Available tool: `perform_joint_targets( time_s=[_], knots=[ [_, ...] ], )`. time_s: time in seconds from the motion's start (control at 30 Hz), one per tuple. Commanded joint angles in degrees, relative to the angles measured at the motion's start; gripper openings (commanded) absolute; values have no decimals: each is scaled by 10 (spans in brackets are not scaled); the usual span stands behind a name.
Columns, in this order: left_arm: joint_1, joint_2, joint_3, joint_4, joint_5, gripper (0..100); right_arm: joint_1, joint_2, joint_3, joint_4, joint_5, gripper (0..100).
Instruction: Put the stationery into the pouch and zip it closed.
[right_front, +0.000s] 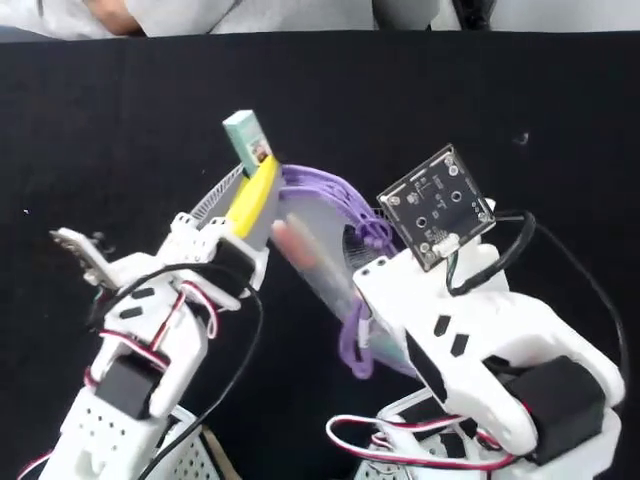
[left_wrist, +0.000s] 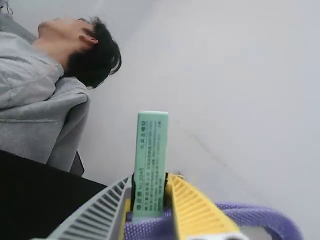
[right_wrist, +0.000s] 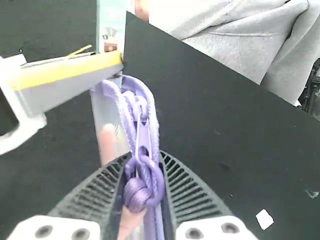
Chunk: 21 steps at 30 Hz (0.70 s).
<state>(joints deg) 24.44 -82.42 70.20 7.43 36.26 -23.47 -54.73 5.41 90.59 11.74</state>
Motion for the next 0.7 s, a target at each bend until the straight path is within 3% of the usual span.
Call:
perform_joint_targets(
  time_s=[0.0,0.2,0.67],
  knots=[
    [32,29,-2,-36,-32,29,-32,-11,-4,-26,11,13],
    [69,40,-1,-29,-33,29,-52,-11,11,-35,11,12],
    [57,40,-108,164,-33,56,-41,-15,81,-105,11,12]
  ],
)
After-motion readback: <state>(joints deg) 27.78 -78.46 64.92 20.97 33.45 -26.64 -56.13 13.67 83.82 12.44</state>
